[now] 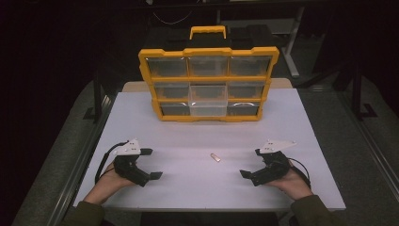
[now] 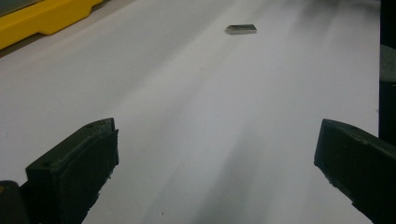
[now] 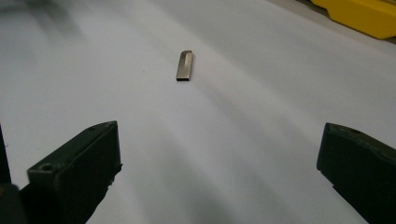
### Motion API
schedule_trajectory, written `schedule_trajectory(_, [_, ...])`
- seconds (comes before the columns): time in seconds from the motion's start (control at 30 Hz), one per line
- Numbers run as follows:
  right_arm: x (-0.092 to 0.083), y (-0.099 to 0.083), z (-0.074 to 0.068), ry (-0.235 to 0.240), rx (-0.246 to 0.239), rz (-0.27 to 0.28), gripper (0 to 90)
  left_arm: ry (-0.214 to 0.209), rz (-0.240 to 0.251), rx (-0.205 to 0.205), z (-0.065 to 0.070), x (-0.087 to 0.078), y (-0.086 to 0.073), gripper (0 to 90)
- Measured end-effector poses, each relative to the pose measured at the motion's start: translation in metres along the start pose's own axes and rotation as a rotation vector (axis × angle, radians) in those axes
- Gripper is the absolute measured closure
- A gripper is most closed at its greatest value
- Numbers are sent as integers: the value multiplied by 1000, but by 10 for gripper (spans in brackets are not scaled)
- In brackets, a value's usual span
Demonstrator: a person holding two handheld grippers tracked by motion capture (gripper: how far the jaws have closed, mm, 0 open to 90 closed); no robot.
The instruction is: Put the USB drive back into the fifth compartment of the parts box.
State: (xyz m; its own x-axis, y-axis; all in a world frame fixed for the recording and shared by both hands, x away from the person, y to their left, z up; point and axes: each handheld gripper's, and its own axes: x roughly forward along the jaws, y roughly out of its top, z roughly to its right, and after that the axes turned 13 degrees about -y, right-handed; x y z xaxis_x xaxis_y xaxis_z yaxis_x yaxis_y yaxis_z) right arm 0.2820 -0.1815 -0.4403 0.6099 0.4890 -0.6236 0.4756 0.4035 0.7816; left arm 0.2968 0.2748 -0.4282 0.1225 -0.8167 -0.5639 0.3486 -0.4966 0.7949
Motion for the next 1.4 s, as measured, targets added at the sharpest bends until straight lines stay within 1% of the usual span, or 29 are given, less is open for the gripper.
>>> schedule_trajectory(0.27, [-1,4,-1,22,7,1,0,3,2,5,1,-1,-1,0])
schedule_trajectory(0.43, [-1,7,-1,26,11,6,0,-4,6,-2,1,-1,-2,0])
schedule_trajectory(0.8, [2,10,-2,28,2,4,0,-12,6,-5,0,0,-3,0])
schedule_trajectory(0.83, [3,13,-2,36,-1,-2,0,-14,7,-4,0,0,-3,0])
schedule_trajectory(1.4, [5,19,-2,47,-6,-3,0,-13,12,-4,1,1,-3,0])
